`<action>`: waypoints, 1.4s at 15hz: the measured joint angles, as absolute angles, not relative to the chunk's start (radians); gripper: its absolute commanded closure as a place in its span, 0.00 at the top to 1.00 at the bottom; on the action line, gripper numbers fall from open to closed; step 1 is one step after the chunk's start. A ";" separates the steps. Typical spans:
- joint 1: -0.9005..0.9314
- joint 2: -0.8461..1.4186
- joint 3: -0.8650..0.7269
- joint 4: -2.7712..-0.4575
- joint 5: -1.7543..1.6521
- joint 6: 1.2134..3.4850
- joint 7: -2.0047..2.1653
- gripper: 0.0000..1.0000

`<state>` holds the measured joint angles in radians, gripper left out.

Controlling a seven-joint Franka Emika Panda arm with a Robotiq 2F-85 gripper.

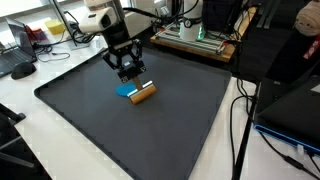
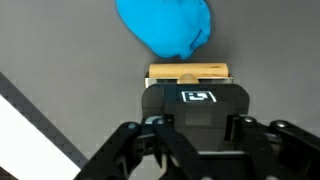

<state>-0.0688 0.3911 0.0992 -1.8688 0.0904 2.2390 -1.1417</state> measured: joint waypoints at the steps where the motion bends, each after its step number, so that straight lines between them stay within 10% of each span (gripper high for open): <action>1: -0.066 0.391 0.104 -1.870 0.090 2.250 -1.143 0.23; 21: -0.035 0.256 0.095 -2.009 -0.011 2.288 -0.921 0.23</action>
<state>-0.0348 0.2564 0.0953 -2.0091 -0.0112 2.2879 -0.9213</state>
